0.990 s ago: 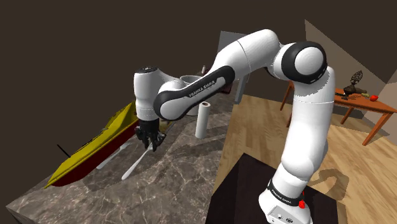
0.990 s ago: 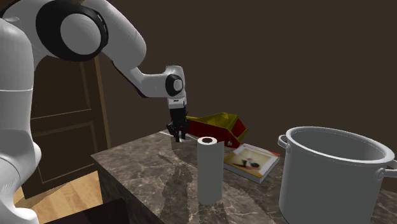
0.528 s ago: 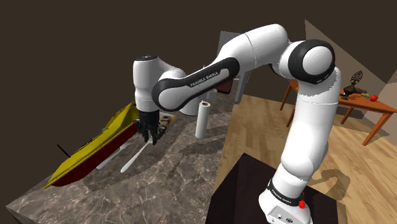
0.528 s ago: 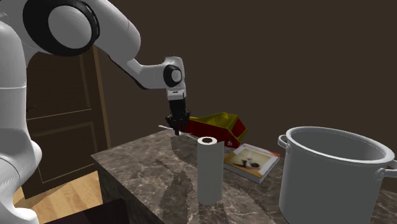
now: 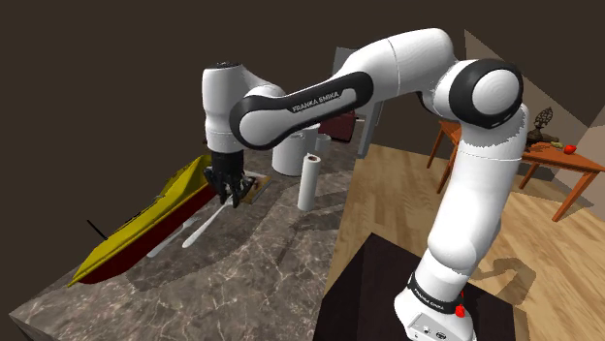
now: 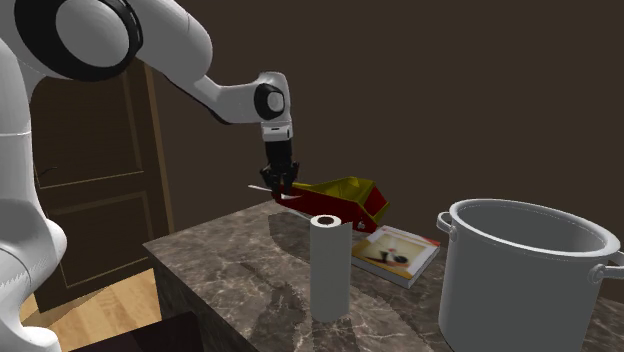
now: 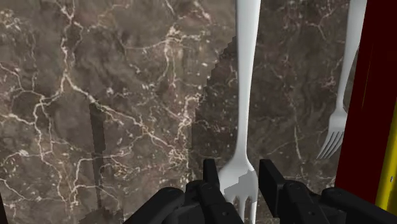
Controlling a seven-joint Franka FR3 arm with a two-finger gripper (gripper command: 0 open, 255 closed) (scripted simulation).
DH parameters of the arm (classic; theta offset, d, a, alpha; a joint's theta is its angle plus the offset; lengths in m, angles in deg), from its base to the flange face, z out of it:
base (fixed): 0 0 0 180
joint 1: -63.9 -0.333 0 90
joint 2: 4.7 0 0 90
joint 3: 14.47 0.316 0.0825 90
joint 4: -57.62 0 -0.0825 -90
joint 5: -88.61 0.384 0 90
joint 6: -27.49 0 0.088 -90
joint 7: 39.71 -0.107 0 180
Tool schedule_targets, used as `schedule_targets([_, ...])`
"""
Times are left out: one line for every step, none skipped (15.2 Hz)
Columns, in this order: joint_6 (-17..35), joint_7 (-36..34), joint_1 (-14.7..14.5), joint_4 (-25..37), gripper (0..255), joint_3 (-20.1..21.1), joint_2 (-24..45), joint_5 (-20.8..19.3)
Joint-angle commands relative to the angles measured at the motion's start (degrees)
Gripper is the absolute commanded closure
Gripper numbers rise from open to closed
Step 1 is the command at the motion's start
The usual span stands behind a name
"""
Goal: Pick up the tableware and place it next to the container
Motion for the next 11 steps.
schedule_targets([-1.46, 0.20, -0.05, 1.26, 255, 0.14, -0.28, 0.33])
schedule_targets([-2.16, 0.39, -0.01, 1.80, 255, 0.19, -0.51, 0.56])
schedule_targets([-2.85, 0.57, 0.03, 2.35, 255, 0.24, -0.74, 0.78])
schedule_targets([-3.56, 0.74, 0.06, 2.92, 255, 0.29, -0.95, 0.98])
schedule_targets([-4.27, 0.91, 0.09, 3.50, 255, 0.33, -1.14, 1.17])
schedule_targets([-4.98, 1.06, 0.11, 4.09, 255, 0.37, -1.32, 1.35])
schedule_targets([-5.70, 1.21, 0.13, 4.71, 255, 0.41, -1.49, 1.51])
schedule_targets([-6.42, 1.35, 0.14, 5.33, 255, 0.44, -1.63, 1.66])
schedule_targets([-7.14, 1.48, 0.14, 5.97, 255, 0.48, -1.77, 1.79])
schedule_targets([-7.88, 1.60, 0.14, 6.63, 255, 0.51, -1.88, 1.92])
schedule_targets([-8.61, 1.71, 0.14, 7.30, 255, 0.54, -1.98, 2.02])
